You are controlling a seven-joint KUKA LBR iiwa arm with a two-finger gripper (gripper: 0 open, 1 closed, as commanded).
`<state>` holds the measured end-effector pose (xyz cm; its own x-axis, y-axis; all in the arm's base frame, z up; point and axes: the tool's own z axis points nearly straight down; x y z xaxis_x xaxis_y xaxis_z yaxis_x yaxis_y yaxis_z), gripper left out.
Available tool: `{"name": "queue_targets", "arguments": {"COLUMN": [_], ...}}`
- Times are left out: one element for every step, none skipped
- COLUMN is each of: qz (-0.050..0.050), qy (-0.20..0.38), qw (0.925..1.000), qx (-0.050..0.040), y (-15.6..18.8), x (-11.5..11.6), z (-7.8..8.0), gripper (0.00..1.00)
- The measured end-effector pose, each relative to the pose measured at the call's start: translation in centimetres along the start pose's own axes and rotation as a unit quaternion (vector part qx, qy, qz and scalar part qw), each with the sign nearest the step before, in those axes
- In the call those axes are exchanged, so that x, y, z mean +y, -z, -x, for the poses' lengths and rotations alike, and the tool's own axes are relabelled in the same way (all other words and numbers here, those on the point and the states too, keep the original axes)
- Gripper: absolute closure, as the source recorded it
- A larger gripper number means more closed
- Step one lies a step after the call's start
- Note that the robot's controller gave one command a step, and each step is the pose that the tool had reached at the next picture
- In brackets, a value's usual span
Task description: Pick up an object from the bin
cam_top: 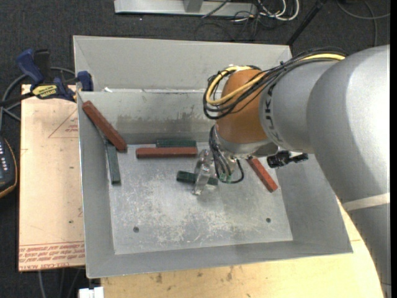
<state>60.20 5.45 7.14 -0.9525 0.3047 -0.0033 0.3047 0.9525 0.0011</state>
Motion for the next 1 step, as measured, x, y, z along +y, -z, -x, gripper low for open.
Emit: {"name": "queue_targets", "arguments": {"qz": [0.001], "qy": [0.080], "qw": [0.9968], "qx": [-0.0034], "y": [14.30], "x": [0.45], "z": [-0.95], "gripper": [1.00]}}
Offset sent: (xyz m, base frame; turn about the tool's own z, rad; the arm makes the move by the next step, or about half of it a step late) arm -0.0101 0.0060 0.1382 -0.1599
